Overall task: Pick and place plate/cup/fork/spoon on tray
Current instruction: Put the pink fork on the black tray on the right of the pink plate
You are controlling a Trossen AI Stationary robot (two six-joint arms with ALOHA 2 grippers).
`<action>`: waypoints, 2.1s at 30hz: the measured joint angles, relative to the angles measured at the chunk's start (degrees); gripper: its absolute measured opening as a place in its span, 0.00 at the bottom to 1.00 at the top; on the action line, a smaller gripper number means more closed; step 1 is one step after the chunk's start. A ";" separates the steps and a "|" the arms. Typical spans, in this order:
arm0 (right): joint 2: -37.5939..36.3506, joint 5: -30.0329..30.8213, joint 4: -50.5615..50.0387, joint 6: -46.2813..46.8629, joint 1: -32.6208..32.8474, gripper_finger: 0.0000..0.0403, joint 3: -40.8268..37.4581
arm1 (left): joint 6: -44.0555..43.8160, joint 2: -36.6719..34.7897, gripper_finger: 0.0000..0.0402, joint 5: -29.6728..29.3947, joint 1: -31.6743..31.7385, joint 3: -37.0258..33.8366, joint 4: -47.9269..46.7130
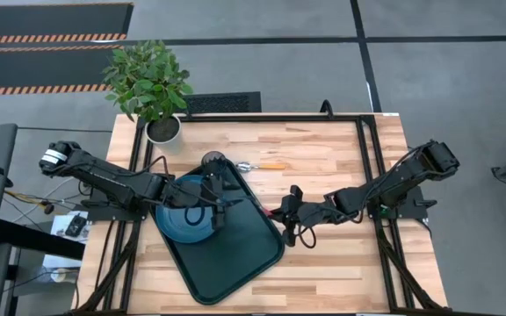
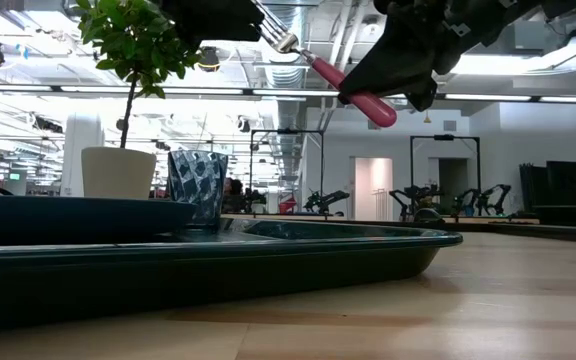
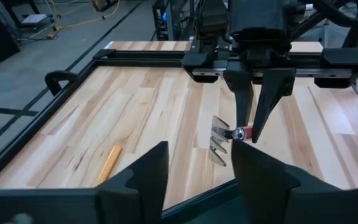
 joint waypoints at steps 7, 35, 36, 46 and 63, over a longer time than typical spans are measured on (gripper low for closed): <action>0.00 -0.11 0.02 0.02 0.00 0.07 0.00 | -0.17 -0.02 0.29 -0.01 0.00 0.00 0.15; 0.09 -1.64 0.35 0.61 -0.13 0.10 0.00 | 1.36 -0.02 0.00 3.41 0.02 0.00 2.23; 0.09 -1.62 0.46 0.63 -0.13 0.10 0.00 | 1.36 -0.02 0.00 3.25 0.02 0.00 2.23; 0.13 -1.68 0.88 -0.01 -0.09 0.31 -0.02 | 3.32 -0.09 0.00 4.94 0.11 2.24 -10.22; -7.32 -7.42 -6.99 6.23 4.83 0.54 -0.02 | 16.65 -0.09 0.00 30.92 1.31 22.49 -46.89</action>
